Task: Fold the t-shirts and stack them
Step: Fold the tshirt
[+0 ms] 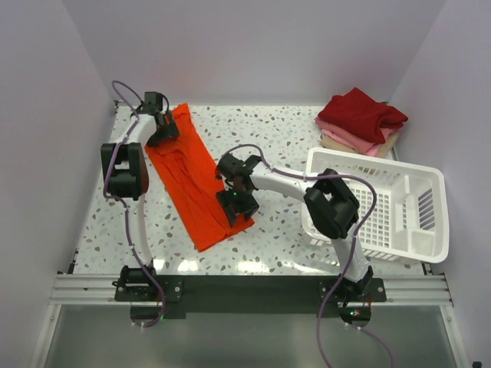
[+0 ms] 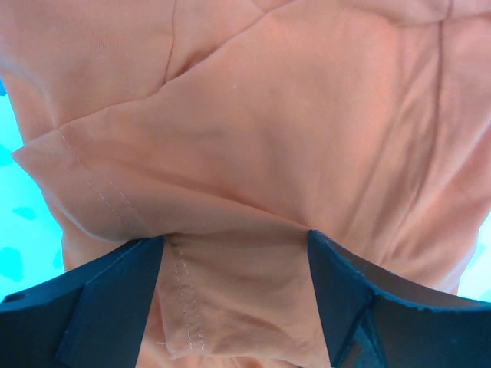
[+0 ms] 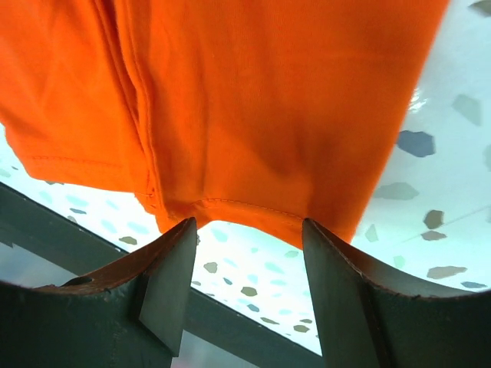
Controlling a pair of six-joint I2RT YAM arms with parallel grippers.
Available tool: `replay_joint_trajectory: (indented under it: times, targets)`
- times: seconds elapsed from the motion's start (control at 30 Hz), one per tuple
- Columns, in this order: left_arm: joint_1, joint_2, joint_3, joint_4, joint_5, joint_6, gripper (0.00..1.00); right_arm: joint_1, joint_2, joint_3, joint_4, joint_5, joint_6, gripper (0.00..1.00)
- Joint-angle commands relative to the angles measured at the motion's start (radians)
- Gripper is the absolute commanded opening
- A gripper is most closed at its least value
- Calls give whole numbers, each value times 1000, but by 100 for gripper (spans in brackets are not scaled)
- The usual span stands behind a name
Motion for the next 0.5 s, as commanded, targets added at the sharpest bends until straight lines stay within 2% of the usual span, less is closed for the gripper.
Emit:
replay_joint_trajectory:
  times: [0.0,0.1,0.2,0.23,0.3,0.33,0.37,0.47]
  targets:
    - [-20,-147,-12,99,3,44,85,-6,-73,63,-53,45,-18,61]
    - [-77,-286,-45,76,-15,43,88,-7,-128,36,-53,78,-35,61]
    - [-153,-480,-188,56,-92,29,91,-18,-196,-29,-52,117,-43,62]
    - [-172,-532,-297,55,-106,20,91,-24,-233,-91,-21,120,-40,62]
    - [-224,-691,-420,49,-135,-24,91,-58,-264,-162,26,114,-28,61]
    - [-253,-745,-545,50,-139,-41,91,-93,-277,-225,75,106,-24,61]
    - [-268,-840,-606,35,-149,-60,90,-111,-293,-250,94,100,-23,60]
    - [-328,-986,-810,-25,-150,-152,89,-170,-305,-299,138,63,-21,58]
